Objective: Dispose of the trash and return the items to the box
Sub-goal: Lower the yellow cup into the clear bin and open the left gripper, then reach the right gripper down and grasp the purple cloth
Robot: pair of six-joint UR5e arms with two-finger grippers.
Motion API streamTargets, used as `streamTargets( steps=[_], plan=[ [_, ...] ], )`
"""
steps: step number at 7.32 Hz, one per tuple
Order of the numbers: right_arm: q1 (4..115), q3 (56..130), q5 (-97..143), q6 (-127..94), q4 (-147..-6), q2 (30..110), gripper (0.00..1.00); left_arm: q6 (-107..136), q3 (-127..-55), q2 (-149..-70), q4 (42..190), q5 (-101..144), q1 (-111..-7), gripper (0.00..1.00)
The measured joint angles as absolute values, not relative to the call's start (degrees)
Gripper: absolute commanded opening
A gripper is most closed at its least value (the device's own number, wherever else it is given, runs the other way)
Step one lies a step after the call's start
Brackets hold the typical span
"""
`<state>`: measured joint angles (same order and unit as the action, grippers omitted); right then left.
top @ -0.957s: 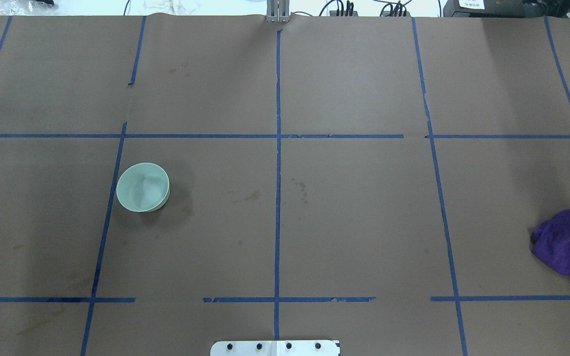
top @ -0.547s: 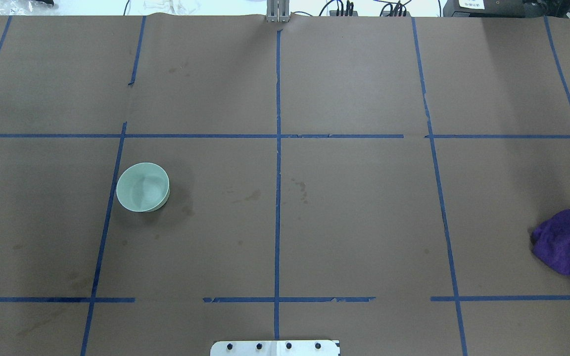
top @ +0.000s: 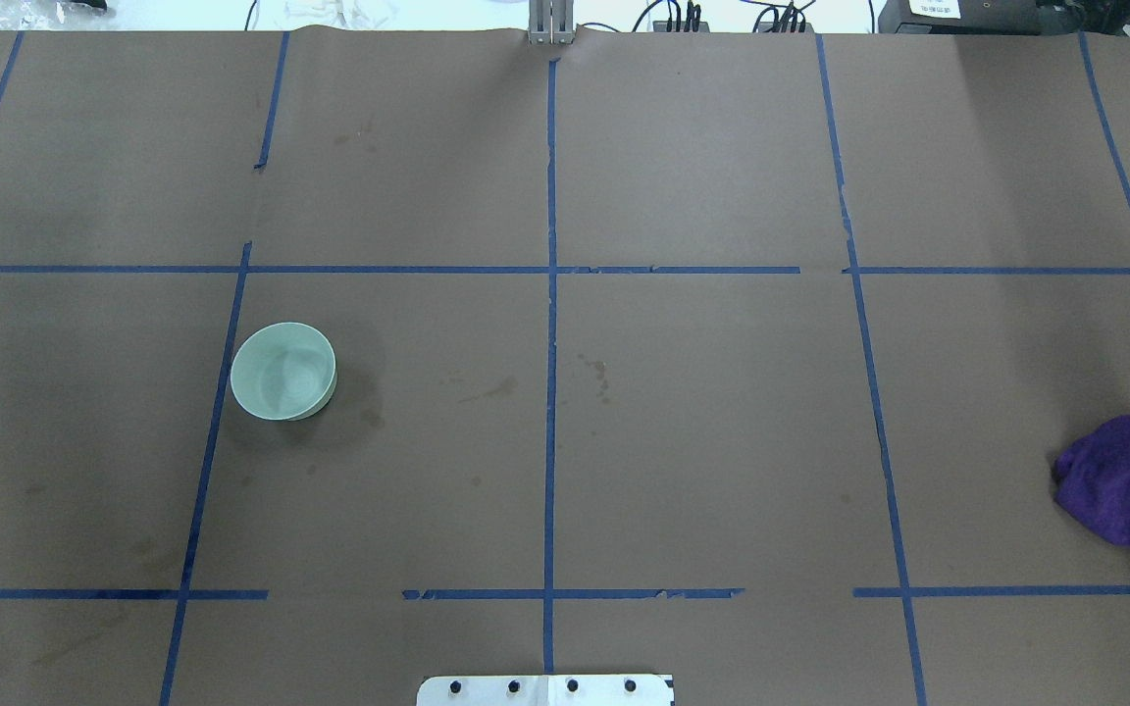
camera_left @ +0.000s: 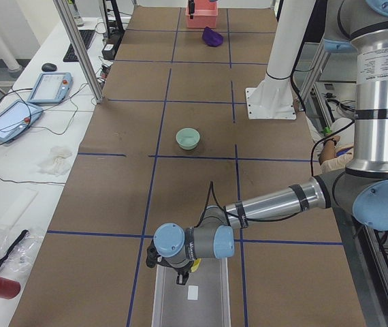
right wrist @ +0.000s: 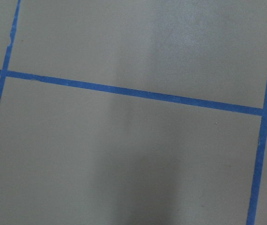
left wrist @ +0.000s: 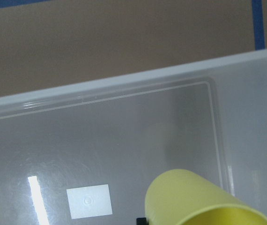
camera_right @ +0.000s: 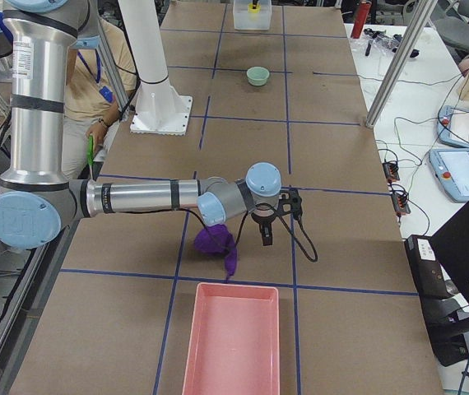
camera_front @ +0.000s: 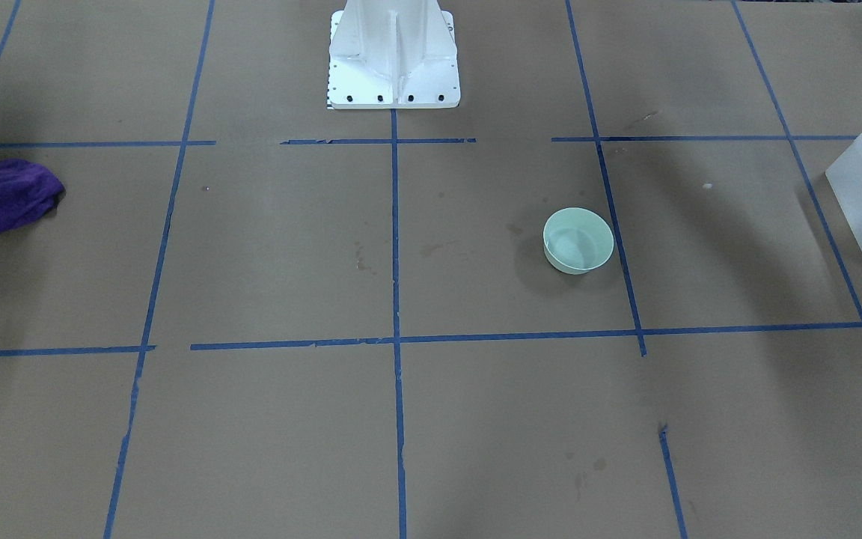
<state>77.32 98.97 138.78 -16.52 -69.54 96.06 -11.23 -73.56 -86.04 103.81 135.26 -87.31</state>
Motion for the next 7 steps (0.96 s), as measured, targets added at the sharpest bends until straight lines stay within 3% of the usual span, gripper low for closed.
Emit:
streamTargets(
  steps=[1, 2, 5, 7],
  plan=[
    [77.3, 99.0, 138.8, -16.5, -69.5, 96.1, 1.00, -11.2, -72.9, -86.0, 104.4, 135.3, -87.2, 0.26],
    [77.3, 99.0, 138.8, -16.5, -69.6, 96.1, 1.00, -11.3, -72.6, -86.0, 104.7, 135.3, -87.2, 0.36],
    [77.3, 99.0, 138.8, -16.5, -69.5, 96.0, 1.00, -11.5, -73.0, -86.2, 104.9, 135.0, -87.1, 0.44],
    [76.6, 99.1, 138.8, -17.5, -69.4, 95.9, 1.00, -11.3, -76.8, -86.4, 104.2, 134.8, -87.1, 0.54]
  ],
)
